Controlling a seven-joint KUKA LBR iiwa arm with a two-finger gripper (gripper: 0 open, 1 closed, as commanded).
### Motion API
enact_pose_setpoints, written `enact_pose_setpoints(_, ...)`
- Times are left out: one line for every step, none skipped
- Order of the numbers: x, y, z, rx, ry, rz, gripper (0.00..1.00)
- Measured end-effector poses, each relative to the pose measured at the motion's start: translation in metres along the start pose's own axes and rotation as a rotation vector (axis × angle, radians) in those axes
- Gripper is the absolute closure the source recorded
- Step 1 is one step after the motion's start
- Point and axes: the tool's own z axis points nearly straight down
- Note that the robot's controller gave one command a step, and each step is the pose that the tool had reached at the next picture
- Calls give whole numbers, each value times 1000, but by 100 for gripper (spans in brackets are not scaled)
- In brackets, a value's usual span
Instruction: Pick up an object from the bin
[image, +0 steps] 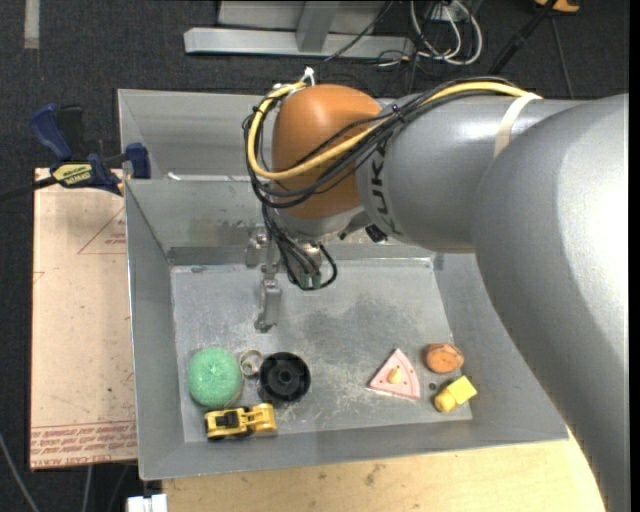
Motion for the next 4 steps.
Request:
enact_pose_setpoints(-1, -1, -5, -1, -5, 3, 0)
enact_pose_setpoints(30, 6, 28, -1, -15, -73, 0)
enact_pose_setpoints(53, 15, 61, -2, -2, -287, 0)
enact_pose_setpoints(77, 2, 66, 0, -6, -439, 0)
